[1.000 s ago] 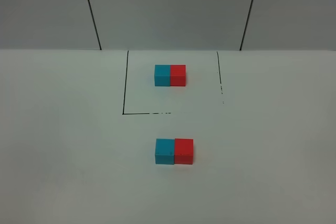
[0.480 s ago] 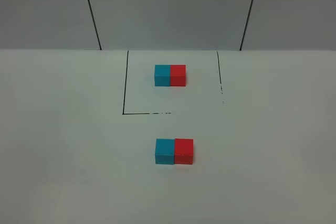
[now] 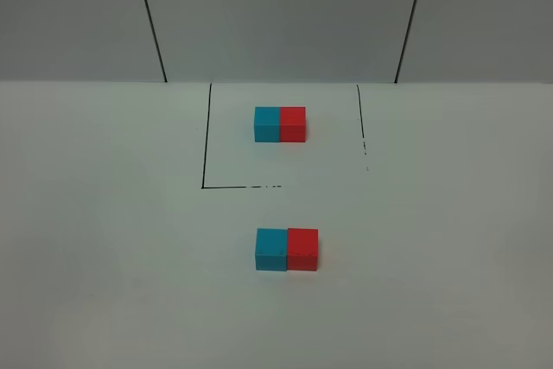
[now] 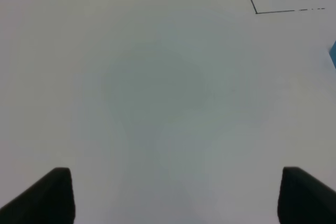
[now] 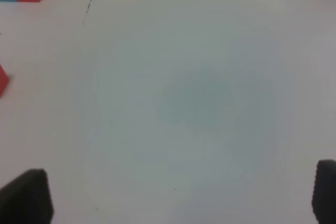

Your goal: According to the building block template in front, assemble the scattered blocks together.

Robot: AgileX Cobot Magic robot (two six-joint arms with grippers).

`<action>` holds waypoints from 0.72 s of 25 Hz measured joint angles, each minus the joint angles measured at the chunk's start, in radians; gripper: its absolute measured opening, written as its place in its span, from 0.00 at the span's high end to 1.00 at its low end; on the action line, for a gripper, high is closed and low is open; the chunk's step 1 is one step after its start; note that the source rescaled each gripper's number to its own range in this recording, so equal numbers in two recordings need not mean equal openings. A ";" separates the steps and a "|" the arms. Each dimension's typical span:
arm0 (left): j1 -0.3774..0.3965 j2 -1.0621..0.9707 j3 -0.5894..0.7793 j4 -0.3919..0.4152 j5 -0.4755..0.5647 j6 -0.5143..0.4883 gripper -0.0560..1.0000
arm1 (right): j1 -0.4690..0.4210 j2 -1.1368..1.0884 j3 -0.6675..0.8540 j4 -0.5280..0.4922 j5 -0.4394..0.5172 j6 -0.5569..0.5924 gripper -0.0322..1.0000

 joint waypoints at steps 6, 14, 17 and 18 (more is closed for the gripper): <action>0.000 0.000 0.000 0.000 0.000 0.000 0.33 | 0.000 0.000 0.000 0.000 0.000 0.001 0.00; 0.000 0.000 0.000 0.000 0.000 0.000 0.33 | 0.000 0.000 0.000 0.000 -0.001 0.001 0.00; 0.000 0.000 0.000 0.000 0.000 0.000 0.33 | 0.000 0.000 0.000 0.000 -0.002 0.001 0.00; 0.000 0.000 0.000 0.000 0.000 0.000 0.33 | 0.000 0.000 0.000 0.000 -0.002 0.001 0.00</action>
